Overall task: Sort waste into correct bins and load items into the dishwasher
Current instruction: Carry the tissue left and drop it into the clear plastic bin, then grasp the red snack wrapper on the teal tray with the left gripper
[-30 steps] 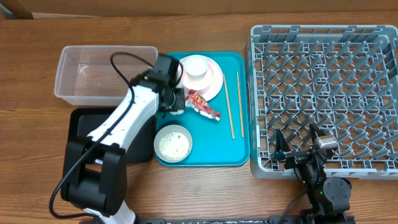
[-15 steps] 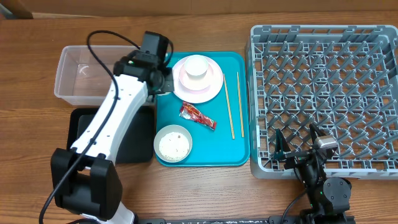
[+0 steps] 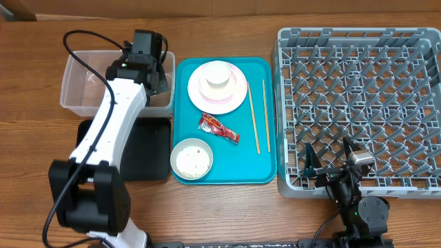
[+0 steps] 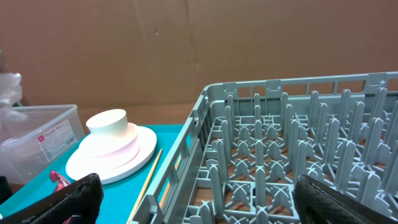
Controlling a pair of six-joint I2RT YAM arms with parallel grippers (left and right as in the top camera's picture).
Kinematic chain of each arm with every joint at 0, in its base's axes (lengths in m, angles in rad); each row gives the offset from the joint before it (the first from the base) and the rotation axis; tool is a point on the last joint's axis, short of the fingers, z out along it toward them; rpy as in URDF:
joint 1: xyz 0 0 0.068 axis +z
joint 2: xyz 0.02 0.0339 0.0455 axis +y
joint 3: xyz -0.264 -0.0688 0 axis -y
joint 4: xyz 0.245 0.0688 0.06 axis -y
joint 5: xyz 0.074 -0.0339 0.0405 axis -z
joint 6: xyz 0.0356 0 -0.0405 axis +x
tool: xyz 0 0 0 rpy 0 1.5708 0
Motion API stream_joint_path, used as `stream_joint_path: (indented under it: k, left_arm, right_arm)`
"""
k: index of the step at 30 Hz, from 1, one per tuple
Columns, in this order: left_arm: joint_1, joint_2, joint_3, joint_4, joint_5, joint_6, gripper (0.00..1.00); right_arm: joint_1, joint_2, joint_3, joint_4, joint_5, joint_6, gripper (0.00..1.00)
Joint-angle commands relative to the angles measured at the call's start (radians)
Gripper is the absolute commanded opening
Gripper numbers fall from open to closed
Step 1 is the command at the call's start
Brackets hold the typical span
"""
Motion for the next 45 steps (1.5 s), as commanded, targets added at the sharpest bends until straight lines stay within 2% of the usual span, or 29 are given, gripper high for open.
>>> stream_joint_path:
  k: [1,5,6,8,9,11,15,17,19,21,23,25,26,28,32,35,40,41,42,43,44,45]
  left_arm:
    - [0.038,0.092,0.005,0.017,-0.035,-0.016,0.13]
    - [0.079,0.163,0.005,0.050,-0.034,-0.013,0.15]
    - [0.089,0.176,0.005,0.059,-0.034,-0.013,0.22]
    - [0.104,0.181,0.005,0.077,-0.032,-0.013,0.74]
    - [0.108,0.175,0.009,0.082,-0.031,-0.013,0.89]
    - [0.112,0.154,0.036,0.080,-0.031,-0.004,0.95]
    - [0.107,0.089,0.146,0.030,-0.004,0.002,0.95]
    - [0.099,0.043,0.215,-0.019,0.050,0.001,0.91]
    - [0.089,-0.004,0.275,-0.082,0.145,0.000,0.87]
    - [0.075,-0.055,0.316,-0.156,0.303,-0.014,0.78]
    - [0.052,-0.109,0.322,-0.214,0.519,-0.017,0.58]
    - [0.029,-0.139,0.322,-0.281,0.672,-0.014,0.19]
    - [0.015,-0.147,0.322,-0.330,0.725,-0.014,0.05]
    - [-0.031,-0.152,0.321,-0.459,0.783,-0.014,0.04]
    - [-0.148,-0.134,0.294,-0.578,0.744,-0.014,0.04]
    - [-0.271,-0.125,0.219,-0.554,0.666,-0.053,0.04]
    - [-0.462,-0.110,0.062,-0.436,0.455,-0.276,0.05]
    - [-0.489,-0.105,0.033,-0.402,0.428,-0.311,0.09]
    - [-0.518,-0.098,0.003,-0.362,0.398,-0.353,0.21]
    - [-0.542,-0.089,-0.026,-0.321,0.372,-0.396,0.39]
    - [-0.559,-0.081,-0.047,-0.285,0.354,-0.428,0.50]
    - [-0.572,-0.071,-0.066,-0.250,0.337,-0.456,0.55]
  right_arm:
    - [0.002,-0.011,-0.010,0.006,0.009,0.000,1.00]
    - [0.002,-0.011,-0.010,0.006,0.009,0.000,1.00]
    - [0.002,-0.011,-0.010,0.006,0.009,0.000,1.00]
    - [0.002,-0.011,-0.010,0.006,0.009,0.000,1.00]
    - [0.002,-0.011,-0.010,0.007,0.009,0.000,1.00]
    - [0.002,-0.011,-0.010,0.006,0.009,0.000,1.00]
    - [0.002,-0.011,-0.010,0.006,0.009,0.000,1.00]
    - [0.002,-0.011,-0.010,0.006,0.009,0.000,1.00]
    - [0.002,-0.011,-0.010,0.006,0.009,0.000,1.00]
    - [0.002,-0.011,-0.010,0.006,0.009,0.000,1.00]
    - [0.002,-0.011,-0.010,0.006,0.009,0.000,1.00]
    - [0.002,-0.011,-0.010,0.006,0.009,0.000,1.00]
    - [0.002,-0.011,-0.010,0.007,0.009,0.000,1.00]
    - [0.002,-0.011,-0.010,0.006,0.009,0.000,1.00]
    - [0.002,-0.011,-0.010,0.007,0.009,0.000,1.00]
    - [0.002,-0.011,-0.010,0.006,0.009,0.000,1.00]
    - [0.002,-0.011,-0.010,0.006,0.009,0.000,1.00]
    - [0.002,-0.011,-0.010,0.006,0.009,0.000,1.00]
    - [0.002,-0.011,-0.010,0.006,0.009,0.000,1.00]
    - [0.002,-0.011,-0.010,0.006,0.009,0.000,1.00]
    - [0.002,-0.011,-0.010,0.006,0.009,0.000,1.00]
    - [0.002,-0.011,-0.010,0.006,0.009,0.000,1.00]
